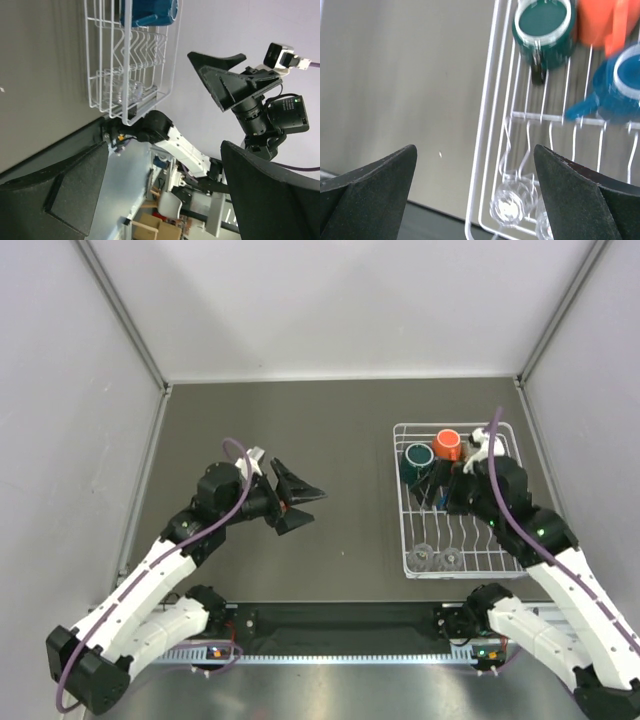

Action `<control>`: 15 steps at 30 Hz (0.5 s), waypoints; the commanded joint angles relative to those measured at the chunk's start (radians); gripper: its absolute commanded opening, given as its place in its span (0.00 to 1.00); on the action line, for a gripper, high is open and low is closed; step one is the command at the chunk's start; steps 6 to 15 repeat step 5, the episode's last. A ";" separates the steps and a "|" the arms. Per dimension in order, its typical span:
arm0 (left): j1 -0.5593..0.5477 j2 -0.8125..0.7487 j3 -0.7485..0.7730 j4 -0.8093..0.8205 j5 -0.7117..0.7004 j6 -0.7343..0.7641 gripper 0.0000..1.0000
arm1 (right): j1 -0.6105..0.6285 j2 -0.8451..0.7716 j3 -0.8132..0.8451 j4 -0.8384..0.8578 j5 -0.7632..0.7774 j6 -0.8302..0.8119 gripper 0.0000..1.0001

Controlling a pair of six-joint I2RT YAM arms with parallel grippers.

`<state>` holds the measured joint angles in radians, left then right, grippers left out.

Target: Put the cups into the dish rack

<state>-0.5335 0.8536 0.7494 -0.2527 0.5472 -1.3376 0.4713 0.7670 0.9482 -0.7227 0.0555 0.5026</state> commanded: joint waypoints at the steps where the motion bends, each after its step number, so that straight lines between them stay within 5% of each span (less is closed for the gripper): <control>1: -0.005 -0.100 -0.099 0.203 -0.058 0.049 0.99 | 0.012 -0.070 -0.097 -0.003 -0.037 0.028 1.00; 5: -0.005 -0.206 -0.295 0.473 -0.047 -0.041 0.99 | 0.010 -0.255 -0.267 0.112 -0.022 0.076 1.00; 15: -0.005 -0.206 -0.295 0.473 -0.047 -0.041 0.99 | 0.010 -0.255 -0.267 0.112 -0.022 0.076 1.00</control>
